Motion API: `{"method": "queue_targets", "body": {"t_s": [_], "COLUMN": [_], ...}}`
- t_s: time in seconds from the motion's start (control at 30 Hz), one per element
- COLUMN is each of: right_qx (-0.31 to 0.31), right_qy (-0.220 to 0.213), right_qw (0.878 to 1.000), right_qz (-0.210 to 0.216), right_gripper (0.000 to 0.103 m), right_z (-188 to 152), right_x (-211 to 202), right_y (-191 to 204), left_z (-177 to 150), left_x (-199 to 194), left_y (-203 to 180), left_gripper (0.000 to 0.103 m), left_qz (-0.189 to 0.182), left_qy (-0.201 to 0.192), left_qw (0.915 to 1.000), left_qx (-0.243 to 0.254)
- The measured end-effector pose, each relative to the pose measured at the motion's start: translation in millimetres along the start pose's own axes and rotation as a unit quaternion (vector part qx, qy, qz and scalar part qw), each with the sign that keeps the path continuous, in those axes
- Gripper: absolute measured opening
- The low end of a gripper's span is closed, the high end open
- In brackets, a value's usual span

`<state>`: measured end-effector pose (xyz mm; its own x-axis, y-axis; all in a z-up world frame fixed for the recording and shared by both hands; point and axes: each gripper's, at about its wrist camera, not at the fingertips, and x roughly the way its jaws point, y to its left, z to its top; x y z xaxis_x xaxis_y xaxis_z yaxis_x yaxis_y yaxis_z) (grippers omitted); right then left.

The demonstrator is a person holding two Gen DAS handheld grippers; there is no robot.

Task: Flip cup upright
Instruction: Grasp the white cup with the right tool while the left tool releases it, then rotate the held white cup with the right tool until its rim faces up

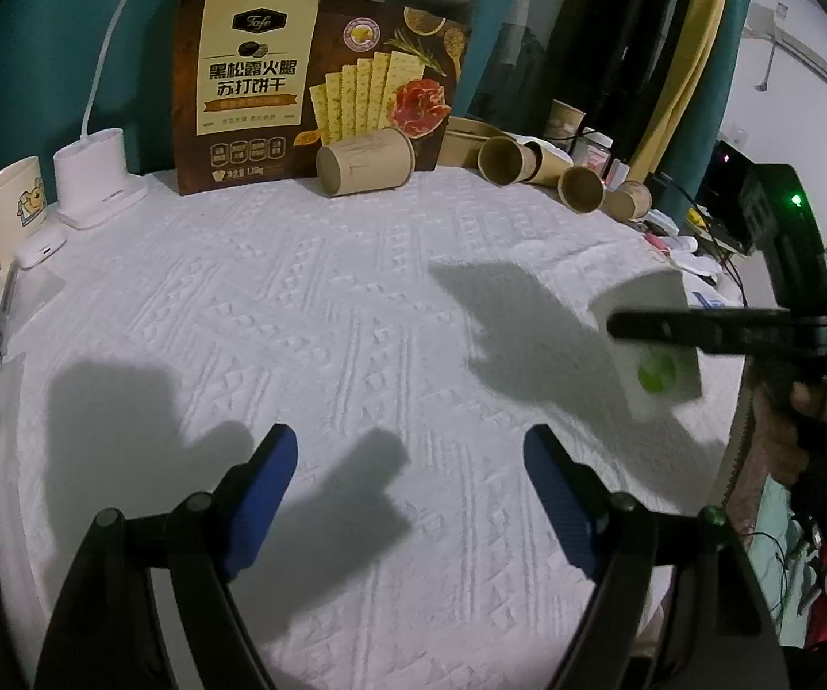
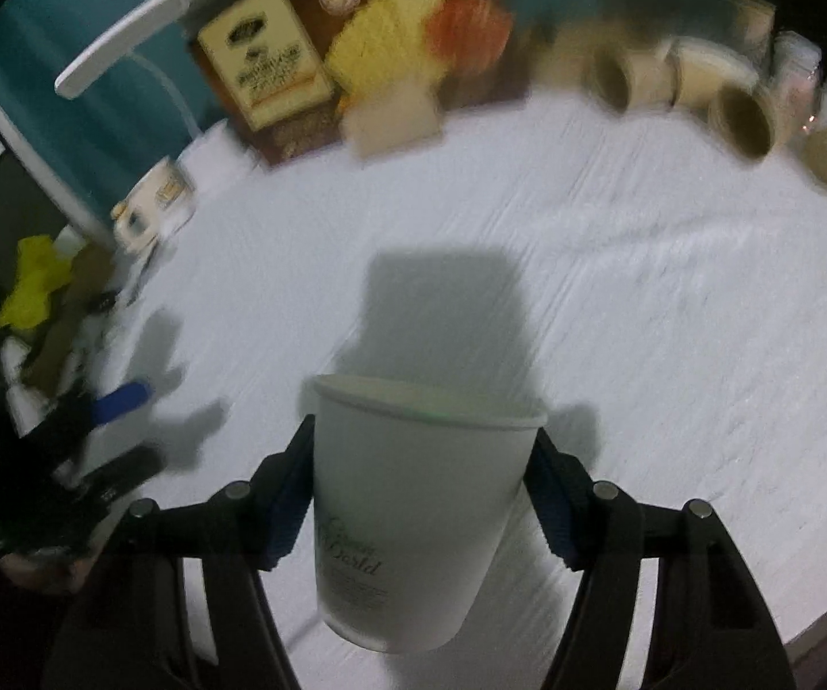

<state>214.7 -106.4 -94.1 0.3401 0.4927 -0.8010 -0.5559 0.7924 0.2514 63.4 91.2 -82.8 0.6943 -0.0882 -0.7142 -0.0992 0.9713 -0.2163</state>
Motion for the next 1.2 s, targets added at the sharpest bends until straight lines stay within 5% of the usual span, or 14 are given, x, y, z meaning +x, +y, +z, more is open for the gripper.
{"method": "queue_targets", "body": {"t_s": [0.1,0.3,0.7,0.83,0.97,1.03,1.2], "right_qx": [-0.020,-0.045,-0.026,-0.029,-0.003,0.005,-0.001], "right_qy": [-0.082,-0.171,-0.197,-0.210,-0.178,-0.146,-0.047], "right_qw": [0.994,0.975,0.966,0.963,0.974,0.980,0.996], "right_qz": [-0.065,-0.134,-0.167,-0.166,-0.138,-0.133,-0.080], "right_gripper": [0.064,0.064,0.064,0.037,0.040,0.067,0.081], "right_z": [-2.8,-21.9,-72.2,-84.1,-83.5,-76.5,-39.7], "right_x": [-5.4,-6.0,-9.7,-18.3,-19.3,-19.8,-15.4], "right_y": [1.2,10.8,20.8,22.8,15.1,11.9,1.5], "left_z": [-0.9,-3.9,-7.8,-9.5,-9.3,-8.9,-8.0], "left_x": [-1.0,-1.6,2.7,1.7,-2.4,-3.7,-3.2], "left_y": [0.6,2.0,-17.6,-27.5,-34.9,-35.3,-29.4], "left_gripper": [0.081,0.081,0.081,0.081,0.081,0.081,0.081], "left_qz": [0.002,0.005,-0.008,-0.011,-0.015,-0.017,-0.020], "left_qy": [0.002,0.008,0.022,0.023,0.019,0.017,0.014], "left_qw": [1.0000,0.9999,0.9995,0.9991,0.9989,0.9990,0.9994], "left_qx": [-0.001,-0.002,0.021,0.034,0.040,0.037,0.024]}}
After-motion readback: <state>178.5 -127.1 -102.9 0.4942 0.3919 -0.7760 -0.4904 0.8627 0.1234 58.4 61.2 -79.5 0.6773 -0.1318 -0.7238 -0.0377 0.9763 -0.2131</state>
